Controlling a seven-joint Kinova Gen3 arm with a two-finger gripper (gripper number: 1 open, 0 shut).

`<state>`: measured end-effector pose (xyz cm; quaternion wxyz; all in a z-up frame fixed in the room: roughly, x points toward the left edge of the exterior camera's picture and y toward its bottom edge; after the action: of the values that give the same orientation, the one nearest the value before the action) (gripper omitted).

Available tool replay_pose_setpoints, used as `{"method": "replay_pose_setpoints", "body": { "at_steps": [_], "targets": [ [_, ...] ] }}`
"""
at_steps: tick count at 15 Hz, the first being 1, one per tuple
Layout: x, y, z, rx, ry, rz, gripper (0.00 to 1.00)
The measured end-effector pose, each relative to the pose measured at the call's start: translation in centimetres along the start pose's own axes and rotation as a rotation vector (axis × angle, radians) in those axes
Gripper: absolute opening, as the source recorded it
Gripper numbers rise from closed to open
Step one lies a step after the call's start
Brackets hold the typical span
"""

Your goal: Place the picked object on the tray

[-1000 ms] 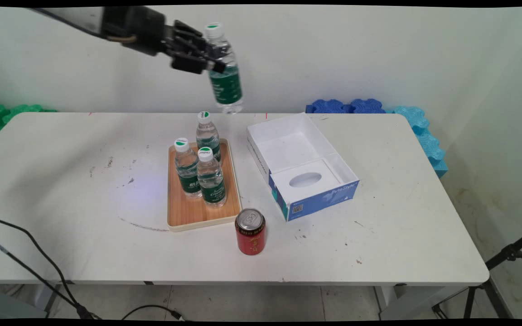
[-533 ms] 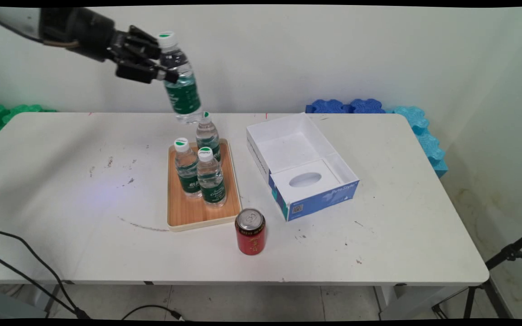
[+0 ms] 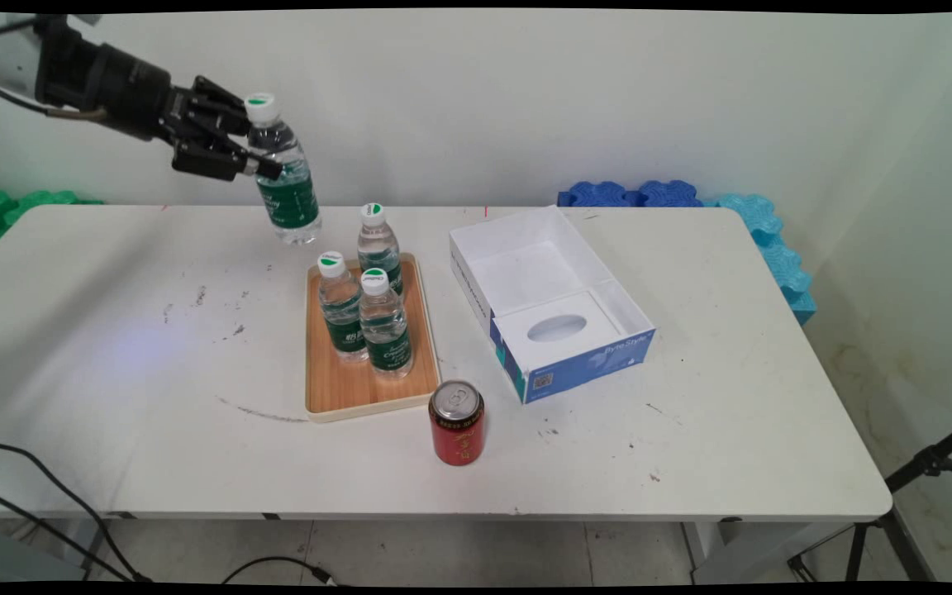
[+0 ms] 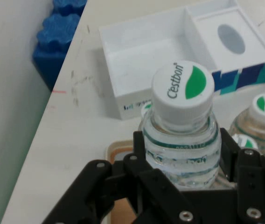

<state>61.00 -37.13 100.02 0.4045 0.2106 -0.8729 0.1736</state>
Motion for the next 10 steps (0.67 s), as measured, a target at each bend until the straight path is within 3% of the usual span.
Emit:
{"method": "replay_pose_setpoints", "body": {
  "at_steps": [10],
  "targets": [
    [-4.4, -0.7, 5.5, 0.014, -0.054, 0.033, 0.00]
  ]
}}
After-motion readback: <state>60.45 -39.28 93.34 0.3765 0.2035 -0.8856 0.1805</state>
